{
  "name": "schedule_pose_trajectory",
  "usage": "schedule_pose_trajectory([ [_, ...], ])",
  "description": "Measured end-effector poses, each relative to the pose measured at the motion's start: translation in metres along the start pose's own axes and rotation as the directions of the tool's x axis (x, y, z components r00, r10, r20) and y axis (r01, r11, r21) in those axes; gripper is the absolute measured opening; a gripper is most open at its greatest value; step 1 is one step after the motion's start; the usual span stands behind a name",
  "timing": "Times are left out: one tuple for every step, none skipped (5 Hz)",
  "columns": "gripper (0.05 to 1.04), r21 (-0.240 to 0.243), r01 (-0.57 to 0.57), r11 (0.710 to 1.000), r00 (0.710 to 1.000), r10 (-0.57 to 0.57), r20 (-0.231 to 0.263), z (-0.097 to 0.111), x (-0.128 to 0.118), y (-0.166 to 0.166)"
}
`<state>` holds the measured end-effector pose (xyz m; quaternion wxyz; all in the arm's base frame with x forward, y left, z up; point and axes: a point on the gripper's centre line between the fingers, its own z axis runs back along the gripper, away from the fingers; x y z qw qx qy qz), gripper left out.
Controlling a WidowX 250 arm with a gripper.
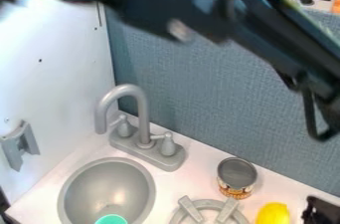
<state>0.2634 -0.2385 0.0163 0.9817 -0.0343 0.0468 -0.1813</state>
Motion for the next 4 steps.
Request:
schedule_pose_trajectory([
  [1.007, 0.098, -0.101, 0.990, 0.994, 0.105, -0.036, 0.028, -0.030, 0.022],
  [1.007, 0.134, -0.197, 0.971, 0.979, 0.204, -0.033, 0.037, -0.044, 0.065],
  [1.007, 0.142, -0.306, 0.941, 0.950, 0.311, -0.014, 0.047, -0.066, 0.105],
  [1.007, 0.113, -0.331, 0.937, 0.941, 0.336, -0.032, 0.042, -0.084, 0.130],
])
